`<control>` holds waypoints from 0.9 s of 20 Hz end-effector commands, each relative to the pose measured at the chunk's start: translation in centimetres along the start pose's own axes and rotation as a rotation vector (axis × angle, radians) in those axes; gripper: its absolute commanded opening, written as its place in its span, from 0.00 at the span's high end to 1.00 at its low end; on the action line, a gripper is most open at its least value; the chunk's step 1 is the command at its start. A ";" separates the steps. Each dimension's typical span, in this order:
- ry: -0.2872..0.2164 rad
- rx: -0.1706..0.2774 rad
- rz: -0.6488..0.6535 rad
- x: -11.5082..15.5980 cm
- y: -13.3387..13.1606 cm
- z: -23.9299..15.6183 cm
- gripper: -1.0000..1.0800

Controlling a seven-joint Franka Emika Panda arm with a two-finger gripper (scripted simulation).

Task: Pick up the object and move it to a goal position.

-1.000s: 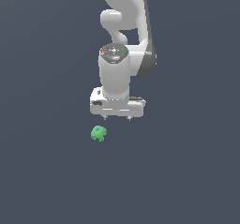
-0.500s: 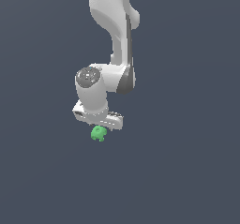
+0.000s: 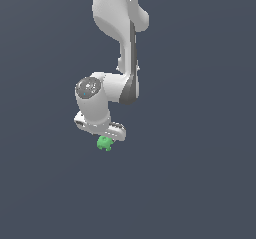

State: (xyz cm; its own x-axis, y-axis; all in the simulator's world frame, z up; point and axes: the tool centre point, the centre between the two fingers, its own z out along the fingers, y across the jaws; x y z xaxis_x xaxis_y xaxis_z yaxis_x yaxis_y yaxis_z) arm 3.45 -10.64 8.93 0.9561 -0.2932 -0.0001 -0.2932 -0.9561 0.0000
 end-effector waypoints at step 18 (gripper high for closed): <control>0.000 0.000 0.003 0.0 0.1 5.0 1.00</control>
State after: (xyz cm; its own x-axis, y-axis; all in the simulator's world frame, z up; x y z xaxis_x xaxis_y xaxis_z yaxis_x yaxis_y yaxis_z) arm 3.47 -10.71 4.01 0.9552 -0.2959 0.0000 -0.2959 -0.9552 0.0000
